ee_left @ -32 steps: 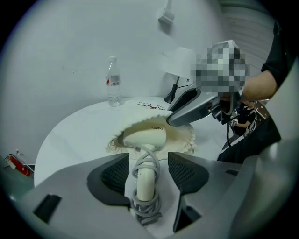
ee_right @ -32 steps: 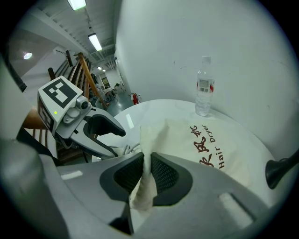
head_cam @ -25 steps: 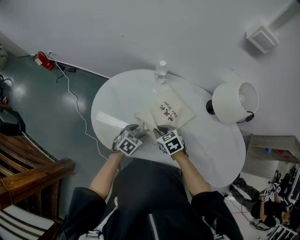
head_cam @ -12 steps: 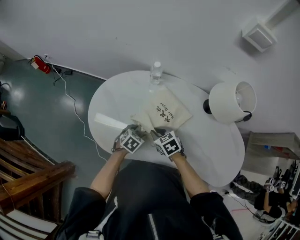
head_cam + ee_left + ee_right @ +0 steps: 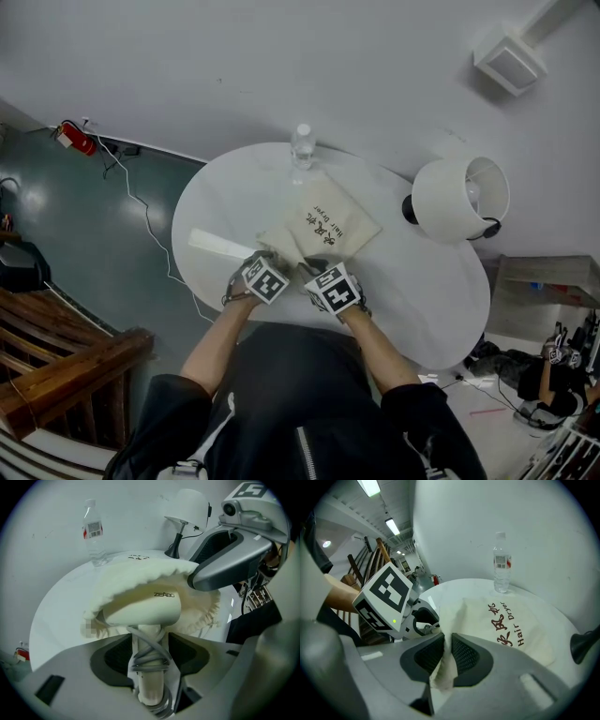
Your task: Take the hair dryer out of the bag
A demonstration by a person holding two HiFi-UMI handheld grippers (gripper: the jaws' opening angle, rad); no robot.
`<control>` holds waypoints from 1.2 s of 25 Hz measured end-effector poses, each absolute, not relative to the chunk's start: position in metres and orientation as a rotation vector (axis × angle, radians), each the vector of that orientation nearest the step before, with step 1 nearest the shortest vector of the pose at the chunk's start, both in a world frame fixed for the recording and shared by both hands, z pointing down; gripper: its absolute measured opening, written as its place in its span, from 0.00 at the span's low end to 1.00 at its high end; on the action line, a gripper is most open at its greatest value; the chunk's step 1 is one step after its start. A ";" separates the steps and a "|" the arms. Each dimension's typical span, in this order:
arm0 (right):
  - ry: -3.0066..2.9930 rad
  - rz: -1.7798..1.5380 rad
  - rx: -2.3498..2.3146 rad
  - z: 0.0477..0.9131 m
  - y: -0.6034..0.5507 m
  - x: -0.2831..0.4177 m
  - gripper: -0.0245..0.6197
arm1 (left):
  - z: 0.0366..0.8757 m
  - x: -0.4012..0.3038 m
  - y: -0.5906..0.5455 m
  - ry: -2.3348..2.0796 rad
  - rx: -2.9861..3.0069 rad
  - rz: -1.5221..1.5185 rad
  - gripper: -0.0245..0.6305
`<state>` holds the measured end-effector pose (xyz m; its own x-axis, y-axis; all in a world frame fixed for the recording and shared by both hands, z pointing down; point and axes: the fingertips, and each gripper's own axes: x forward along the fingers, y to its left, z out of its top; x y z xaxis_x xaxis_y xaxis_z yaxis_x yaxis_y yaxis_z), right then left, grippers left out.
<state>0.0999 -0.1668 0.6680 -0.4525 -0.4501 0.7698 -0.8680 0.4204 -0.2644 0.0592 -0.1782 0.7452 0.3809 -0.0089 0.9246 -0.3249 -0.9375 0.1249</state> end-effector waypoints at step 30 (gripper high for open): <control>-2.074 0.923 1.135 0.671 -0.167 0.107 0.11 | 0.750 0.059 -0.173 -0.229 2.283 1.669 0.30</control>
<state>0.1066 -0.1668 0.6715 -0.4586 -0.4602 0.7602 -0.8727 0.3944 -0.2878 0.0587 -0.1733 0.7504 0.3111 0.0493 0.9491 -0.3037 -0.9411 0.1484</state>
